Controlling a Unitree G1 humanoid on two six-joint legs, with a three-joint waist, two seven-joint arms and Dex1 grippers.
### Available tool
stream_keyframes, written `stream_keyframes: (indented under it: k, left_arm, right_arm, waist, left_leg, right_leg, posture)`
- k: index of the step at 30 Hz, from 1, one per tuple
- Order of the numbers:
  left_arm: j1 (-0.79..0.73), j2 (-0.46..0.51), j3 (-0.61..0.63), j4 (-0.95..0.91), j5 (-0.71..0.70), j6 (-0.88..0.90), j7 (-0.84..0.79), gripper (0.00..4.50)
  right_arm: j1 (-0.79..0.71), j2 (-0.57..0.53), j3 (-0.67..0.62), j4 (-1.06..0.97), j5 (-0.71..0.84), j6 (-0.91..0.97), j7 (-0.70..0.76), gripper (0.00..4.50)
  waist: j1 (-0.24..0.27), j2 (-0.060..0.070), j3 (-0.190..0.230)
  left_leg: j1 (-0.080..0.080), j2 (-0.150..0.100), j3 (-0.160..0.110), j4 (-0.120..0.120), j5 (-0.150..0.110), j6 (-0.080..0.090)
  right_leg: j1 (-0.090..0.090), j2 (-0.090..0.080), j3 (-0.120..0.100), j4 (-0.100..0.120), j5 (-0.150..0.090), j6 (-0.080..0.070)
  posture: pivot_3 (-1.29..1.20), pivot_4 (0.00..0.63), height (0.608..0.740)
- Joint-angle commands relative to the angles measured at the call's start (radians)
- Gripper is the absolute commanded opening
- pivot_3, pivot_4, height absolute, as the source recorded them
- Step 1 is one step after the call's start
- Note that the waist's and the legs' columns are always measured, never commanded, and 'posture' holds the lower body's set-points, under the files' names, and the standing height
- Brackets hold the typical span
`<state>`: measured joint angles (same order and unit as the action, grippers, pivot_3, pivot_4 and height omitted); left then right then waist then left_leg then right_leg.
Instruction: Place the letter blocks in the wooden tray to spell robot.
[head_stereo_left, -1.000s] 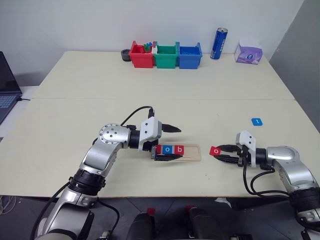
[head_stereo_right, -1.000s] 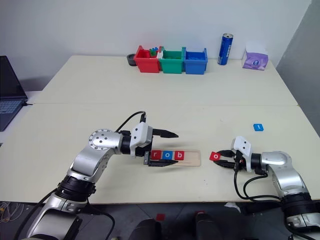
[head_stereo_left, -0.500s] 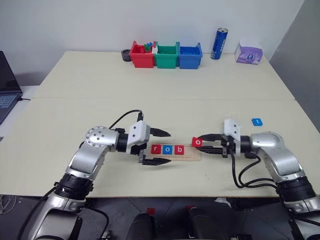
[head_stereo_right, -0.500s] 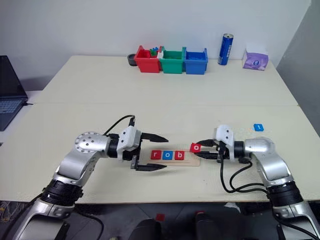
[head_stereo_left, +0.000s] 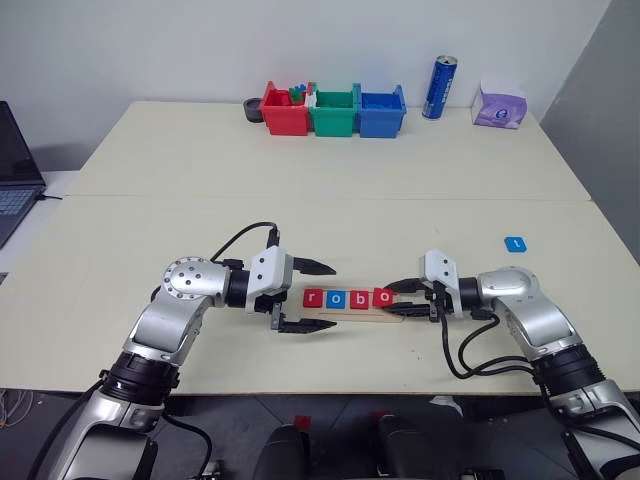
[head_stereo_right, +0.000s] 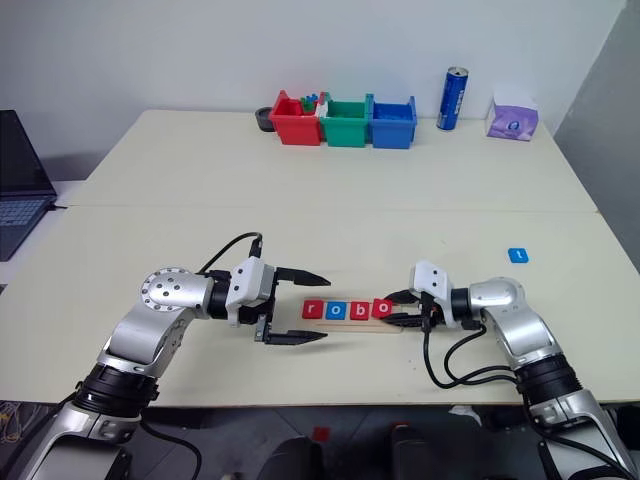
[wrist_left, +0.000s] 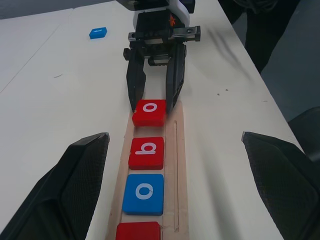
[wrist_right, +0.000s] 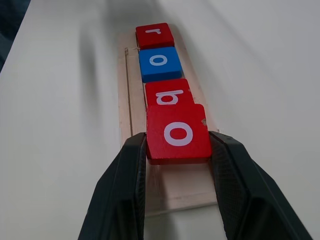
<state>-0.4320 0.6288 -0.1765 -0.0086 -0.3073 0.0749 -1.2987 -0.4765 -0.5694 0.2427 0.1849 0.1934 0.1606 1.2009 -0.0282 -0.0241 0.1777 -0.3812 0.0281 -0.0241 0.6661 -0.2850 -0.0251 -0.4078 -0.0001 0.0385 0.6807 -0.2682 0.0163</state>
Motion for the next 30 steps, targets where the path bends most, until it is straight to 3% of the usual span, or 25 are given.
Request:
stream_keyframes:
  k: [1, 29, 30]
  left_arm:
    - [-0.012, 0.002, 0.015, -0.026, -0.007, -0.013, 0.004, 4.50]
    - [-0.034, -0.001, 0.012, -0.016, 0.002, -0.010, 0.012, 4.50]
    - [-0.033, -0.001, 0.012, -0.019, 0.001, -0.010, 0.012, 4.50]
  right_arm:
    - [-0.023, 0.009, 0.001, 0.008, -0.006, -0.033, 0.018, 1.45]
    - [-0.062, 0.028, 0.006, 0.081, -0.045, -0.074, 0.049, 1.45]
    - [-0.064, 0.027, 0.002, 0.079, -0.041, -0.067, 0.049, 1.80]
  waist:
    - [0.000, 0.000, 0.000]
    - [0.000, 0.000, 0.000]
    - [0.000, 0.000, 0.000]
  left_leg:
    - [0.000, 0.000, 0.000, 0.000, 0.000, 0.000]
    - [0.000, 0.000, 0.000, 0.000, 0.000, 0.000]
    - [0.000, 0.000, 0.000, 0.000, 0.000, 0.000]
  right_leg:
    - [0.000, 0.000, 0.000, 0.000, 0.000, 0.000]
    - [0.000, 0.000, 0.000, 0.000, 0.000, 0.000]
    - [0.000, 0.000, 0.000, 0.000, 0.000, 0.000]
  posture:
    - [0.00, 0.150, 0.740]
    - [0.00, 0.150, 0.740]
    - [0.00, 0.150, 0.740]
